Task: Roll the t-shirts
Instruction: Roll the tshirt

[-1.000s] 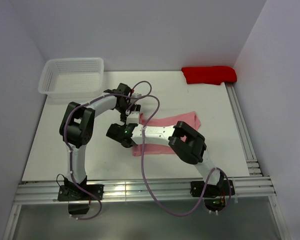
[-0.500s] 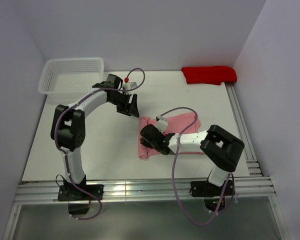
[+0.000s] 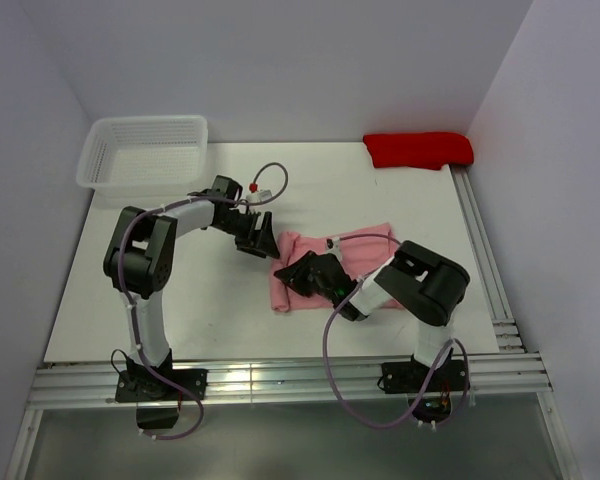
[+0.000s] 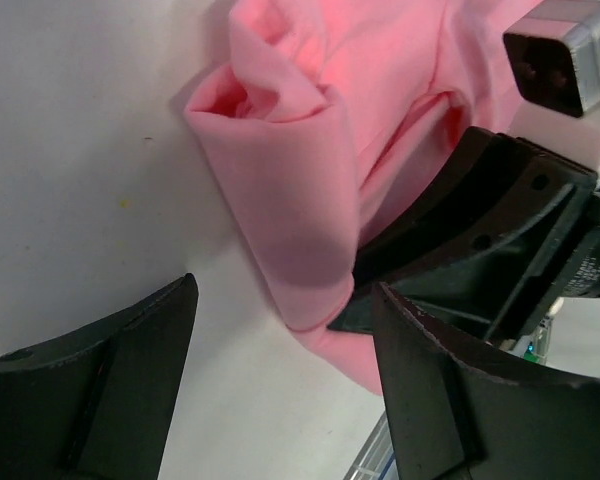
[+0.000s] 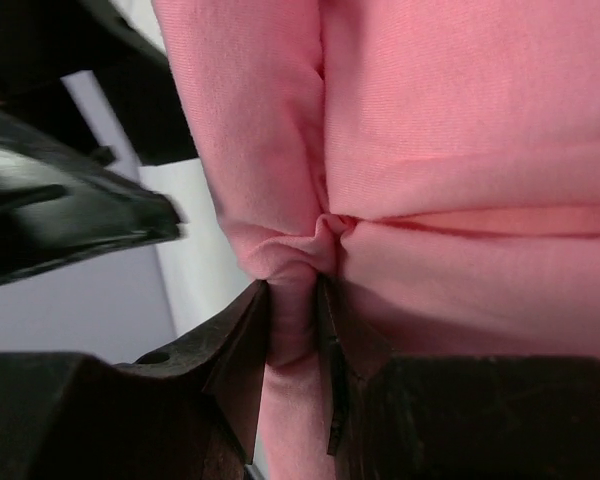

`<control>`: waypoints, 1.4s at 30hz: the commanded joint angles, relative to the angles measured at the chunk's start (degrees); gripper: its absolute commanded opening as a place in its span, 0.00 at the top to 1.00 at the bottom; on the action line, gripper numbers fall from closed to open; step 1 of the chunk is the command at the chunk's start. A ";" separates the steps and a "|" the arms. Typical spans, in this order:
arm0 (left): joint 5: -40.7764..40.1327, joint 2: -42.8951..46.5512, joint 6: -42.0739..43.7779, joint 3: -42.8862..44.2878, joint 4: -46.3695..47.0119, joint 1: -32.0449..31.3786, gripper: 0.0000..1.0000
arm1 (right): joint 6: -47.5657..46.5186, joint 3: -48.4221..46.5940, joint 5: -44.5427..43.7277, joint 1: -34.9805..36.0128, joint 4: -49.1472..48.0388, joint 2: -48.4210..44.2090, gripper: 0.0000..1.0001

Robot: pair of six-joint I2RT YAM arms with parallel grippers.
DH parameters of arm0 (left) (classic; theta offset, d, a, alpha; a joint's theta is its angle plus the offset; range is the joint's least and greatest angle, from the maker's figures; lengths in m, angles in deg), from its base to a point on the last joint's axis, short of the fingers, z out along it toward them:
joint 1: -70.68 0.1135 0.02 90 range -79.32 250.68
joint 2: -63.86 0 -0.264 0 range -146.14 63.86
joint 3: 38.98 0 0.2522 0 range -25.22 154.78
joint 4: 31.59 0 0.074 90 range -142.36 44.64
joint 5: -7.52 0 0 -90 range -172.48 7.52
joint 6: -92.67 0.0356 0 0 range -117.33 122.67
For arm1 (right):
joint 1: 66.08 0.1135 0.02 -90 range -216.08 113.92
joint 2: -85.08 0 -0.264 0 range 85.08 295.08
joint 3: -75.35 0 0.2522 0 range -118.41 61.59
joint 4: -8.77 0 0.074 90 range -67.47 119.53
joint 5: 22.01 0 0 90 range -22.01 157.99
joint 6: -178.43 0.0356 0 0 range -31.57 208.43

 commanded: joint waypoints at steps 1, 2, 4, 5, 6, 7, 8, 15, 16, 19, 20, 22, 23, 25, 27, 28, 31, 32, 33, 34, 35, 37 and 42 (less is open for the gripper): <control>2.75 -1.95 -1.31 -0.96 6.43 -0.55 0.25 | 2.50 0.49 3.49 -0.63 -9.53 2.40 0.69; 2.39 -2.48 -1.49 -0.78 6.61 -1.07 0.25 | 2.50 0.49 3.85 -0.81 -10.93 3.36 0.69; 0.91 -3.53 -2.27 -0.61 8.01 -1.60 0.25 | 2.68 0.31 4.38 -0.98 -11.03 4.08 0.69; 0.64 -3.71 -2.89 -0.43 8.37 -2.04 0.26 | 2.59 0.31 4.81 -1.24 -11.47 4.51 0.69; -0.15 -3.80 -3.24 -0.26 8.72 -2.22 0.27 | 2.51 0.31 4.90 -1.33 -11.56 4.60 0.69; -0.94 -3.80 -3.94 -0.17 9.24 -2.31 0.27 | 2.33 0.14 4.91 -1.42 -11.47 4.78 0.69; -2.43 -3.89 -4.12 0.01 8.99 -2.57 0.28 | 2.24 0.05 4.91 -1.51 -10.95 4.95 0.69; -13.07 -4.42 -4.74 3.70 4.42 -3.45 0.67 | -2.50 -2.67 4.12 -1.69 1.42 1.45 0.60; -14.21 -3.98 -4.83 3.87 3.89 -3.37 0.71 | -3.29 -3.20 3.24 -1.51 3.71 0.40 0.57; -18.43 -3.54 -4.91 5.01 1.35 -3.63 0.85 | -6.19 -5.74 -1.67 0.15 15.48 -4.26 0.51; -20.96 -3.36 -5.00 5.28 0.82 -3.80 0.88 | -7.50 -7.49 -2.99 0.77 21.60 -6.36 0.50; -21.95 -3.54 -5.00 6.33 -1.03 -3.98 0.93 | -8.74 -10.30 -6.85 3.13 26.91 -8.74 0.48; -23.35 -3.54 -5.00 6.68 -1.56 -4.15 0.95 | -9.53 -11.28 -8.18 4.02 31.46 -9.36 0.47; -23.97 -3.80 -5.09 7.48 -2.87 -4.42 0.98 | -9.71 -13.73 -10.81 6.73 35.44 -9.98 0.47; -25.29 -3.80 -5.27 8.00 -3.41 -4.77 0.98 | -9.62 -14.89 -11.88 8.33 39.06 -10.60 0.46; -25.47 -3.98 -5.35 8.09 -3.93 -4.86 0.99 | -9.54 -16.28 -12.49 8.94 40.28 -10.25 0.46; -26.70 -4.33 -5.62 8.71 -4.64 -5.38 0.99 | -9.01 -19.36 -14.51 10.70 46.09 -8.59 0.46; -26.87 -4.33 -5.79 8.97 -5.16 -5.56 1.00 | -9.36 -20.07 -15.65 11.75 47.40 -7.97 0.46; -27.40 -4.33 -5.71 9.06 -5.25 -5.74 1.00 | -9.53 -21.03 -16.18 12.11 49.16 -7.44 0.46; -28.10 -4.24 -5.88 9.06 -5.34 -5.74 1.00 | -9.62 -23.13 -16.62 12.64 50.22 -6.13 0.47; -28.19 -4.24 -5.88 9.24 -5.60 -6.00 1.00 | -10.06 -24.72 -17.58 12.99 53.80 -5.42 0.47; -28.81 -4.15 -5.88 9.33 -5.87 -6.18 1.00 | -10.33 -30.67 -21.27 14.31 62.03 -3.15 0.48; -29.69 -3.89 -5.88 9.59 -6.48 -6.44 1.00 | -10.68 -44.05 -29.27 17.03 78.94 1.17 0.47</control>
